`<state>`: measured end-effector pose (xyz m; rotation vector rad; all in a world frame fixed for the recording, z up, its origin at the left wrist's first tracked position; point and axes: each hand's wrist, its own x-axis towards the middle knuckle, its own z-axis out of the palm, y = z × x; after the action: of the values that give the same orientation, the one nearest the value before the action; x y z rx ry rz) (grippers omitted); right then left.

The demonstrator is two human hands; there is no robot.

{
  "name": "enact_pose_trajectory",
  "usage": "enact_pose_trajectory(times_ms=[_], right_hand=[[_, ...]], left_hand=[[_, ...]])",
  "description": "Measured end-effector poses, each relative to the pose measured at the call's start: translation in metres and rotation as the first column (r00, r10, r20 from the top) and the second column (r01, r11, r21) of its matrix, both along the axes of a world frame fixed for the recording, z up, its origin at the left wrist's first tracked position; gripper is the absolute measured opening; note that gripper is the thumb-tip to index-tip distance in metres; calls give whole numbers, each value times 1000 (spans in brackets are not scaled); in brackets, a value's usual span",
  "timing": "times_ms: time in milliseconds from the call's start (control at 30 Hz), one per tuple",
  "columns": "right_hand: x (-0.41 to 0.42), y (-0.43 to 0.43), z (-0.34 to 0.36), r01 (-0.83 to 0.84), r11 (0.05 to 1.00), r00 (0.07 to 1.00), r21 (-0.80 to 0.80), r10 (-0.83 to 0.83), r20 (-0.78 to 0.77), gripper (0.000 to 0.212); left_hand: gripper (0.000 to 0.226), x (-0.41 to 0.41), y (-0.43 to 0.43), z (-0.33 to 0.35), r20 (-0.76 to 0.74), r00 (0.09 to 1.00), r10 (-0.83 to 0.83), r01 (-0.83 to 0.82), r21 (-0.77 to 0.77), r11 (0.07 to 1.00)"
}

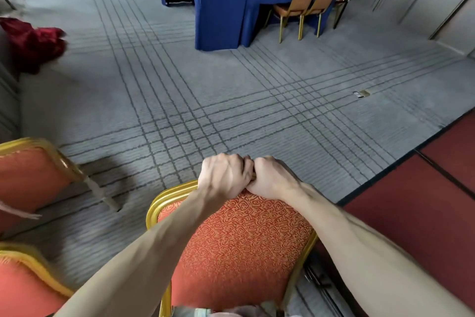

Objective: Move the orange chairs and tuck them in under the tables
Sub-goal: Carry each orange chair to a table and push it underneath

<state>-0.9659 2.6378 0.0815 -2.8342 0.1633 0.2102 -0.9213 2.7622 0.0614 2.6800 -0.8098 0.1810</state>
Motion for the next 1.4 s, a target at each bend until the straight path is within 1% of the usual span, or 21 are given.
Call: enact_pose_trajectory(times_ms=[100, 200, 300, 333, 400, 433, 467, 533, 567, 633, 667, 700, 733, 800, 867, 933, 1033, 1100, 1167, 1267, 1400], right_hand=[[31, -16, 17, 0, 1000, 999, -29, 1, 45, 27], [55, -30, 16, 13, 998, 998, -55, -10, 57, 34], [81, -45, 1, 12, 998, 999, -63, -10, 34, 36], [91, -51, -7, 10, 998, 1000, -65, -8, 28, 36], [114, -64, -22, 2, 998, 1000, -65, -1, 14, 34], [126, -72, -31, -6, 998, 1000, -60, 6, 2, 32], [146, -86, -38, -11, 998, 1000, -60, 10, -9, 29], [178, -105, -40, -31, 999, 999, -37, 31, -19, 26], [203, -120, -40, -39, 999, 999, -20, 39, 3, 27], [245, -141, -31, -50, 999, 997, -14, 51, 59, 29], [261, -147, -27, -58, 998, 996, -6, 59, 70, 29], [281, -157, -25, -57, 998, 995, 5, 57, 77, 29], [303, -168, -22, -43, 999, 996, 10, 42, 73, 29], [334, -183, -22, 3, 999, 998, 42, -6, 66, 31], [354, -195, -22, 65, 997, 992, 43, -69, 108, 31], [378, -209, -25, 119, 992, 983, 36, -122, 135, 29], [415, -235, -26, 142, 988, 972, 60, -151, 181, 26], [441, -253, -28, 139, 988, 967, 69, -150, 207, 27], [465, -270, -30, 138, 988, 964, 69, -150, 218, 31], [505, -297, -36, 142, 987, 965, 75, -155, 210, 34], [572, -339, -41, 154, 983, 964, 98, -172, 205, 39]], left_hand=[[49, 36, -17, 12, 0, 1000, -2, 2, -29, 1000], [51, 64, -33, 9, 9, 1000, -4, 4, -37, 999], [45, 94, -49, -6, 1, 998, -68, 68, 29, 997], [41, 107, -54, -13, 22, 994, -105, 104, 62, 993], [34, 131, -63, -30, 9, 981, -196, 191, 191, 963], [31, 143, -69, -39, 21, 979, -202, 192, 227, 955], [31, 162, -81, -51, 61, 977, -204, 185, 229, 956], [36, 194, -99, -56, 62, 978, -198, 184, 184, 966], [39, 218, -114, -54, 55, 982, -182, 170, 181, 969], [44, 260, -134, -46, 119, 975, -189, 164, 192, 968], [47, 275, -140, -39, 111, 974, -196, 175, 175, 969], [47, 294, -150, -34, 79, 982, -173, 161, 142, 977], [44, 313, -162, -30, 46, 990, -130, 127, 68, 990], [38, 341, -180, -21, -70, 996, -59, 57, -30, 998], [41, 367, -198, -19, -46, 997, -64, 64, -16, 998], [44, 398, -217, -22, -45, 994, -98, 101, 67, 993], [45, 444, -243, -23, -73, 991, -115, 124, 134, 983], [44, 470, -261, -21, -88, 990, -109, 119, 121, 985], [48, 492, -277, -18, -88, 992, -93, 101, 96, 990], [45, 527, -302, -15, -88, 992, -93, 102, 97, 990], [58, 594, -347, -22, -100, 995, -29, 38, 90, 995]])
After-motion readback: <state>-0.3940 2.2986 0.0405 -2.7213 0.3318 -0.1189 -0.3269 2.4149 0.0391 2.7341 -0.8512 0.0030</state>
